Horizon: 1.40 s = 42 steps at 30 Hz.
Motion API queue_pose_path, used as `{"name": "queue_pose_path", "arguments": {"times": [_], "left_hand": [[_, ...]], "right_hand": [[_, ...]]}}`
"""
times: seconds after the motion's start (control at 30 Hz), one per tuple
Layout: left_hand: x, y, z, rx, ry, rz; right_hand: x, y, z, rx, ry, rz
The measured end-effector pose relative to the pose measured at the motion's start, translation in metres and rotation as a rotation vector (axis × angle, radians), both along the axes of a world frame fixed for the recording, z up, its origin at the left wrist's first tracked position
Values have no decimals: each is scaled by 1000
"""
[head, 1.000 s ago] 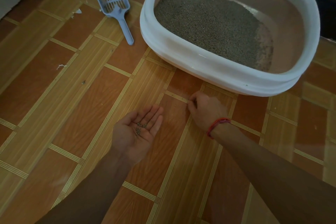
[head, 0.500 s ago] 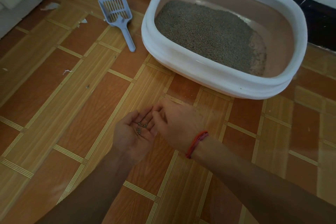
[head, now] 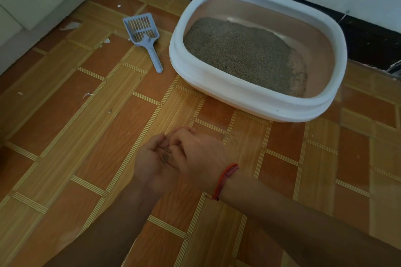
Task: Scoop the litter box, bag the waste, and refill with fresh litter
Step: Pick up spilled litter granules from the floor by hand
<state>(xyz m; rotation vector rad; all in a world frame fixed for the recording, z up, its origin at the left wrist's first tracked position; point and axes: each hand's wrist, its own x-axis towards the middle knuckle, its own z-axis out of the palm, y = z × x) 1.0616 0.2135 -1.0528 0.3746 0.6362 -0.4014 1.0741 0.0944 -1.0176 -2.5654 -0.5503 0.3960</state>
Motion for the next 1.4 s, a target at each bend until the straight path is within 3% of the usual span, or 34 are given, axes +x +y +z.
{"name": "queue_pose_path", "arguments": {"times": [0.13, 0.2, 0.27, 0.33, 0.8, 1.1, 1.4], "left_hand": [[0, 1, 9, 33, 4, 95], [0, 2, 17, 40, 0, 126], [-1, 4, 22, 39, -4, 135], [-3, 7, 27, 46, -11, 143], [-4, 19, 45, 66, -20, 203], [15, 19, 50, 87, 14, 239], [34, 14, 127, 94, 27, 221]], "right_hand": [[-14, -59, -97, -283, 307, -28], [-4, -62, -83, -219, 215, -144], [14, -49, -27, -113, -43, -198], [21, -48, 8, -74, -129, -201], [24, -70, 6, -107, -174, -227], [31, -70, 4, -340, -236, -186], [48, -72, 67, -399, -116, -217]]}}
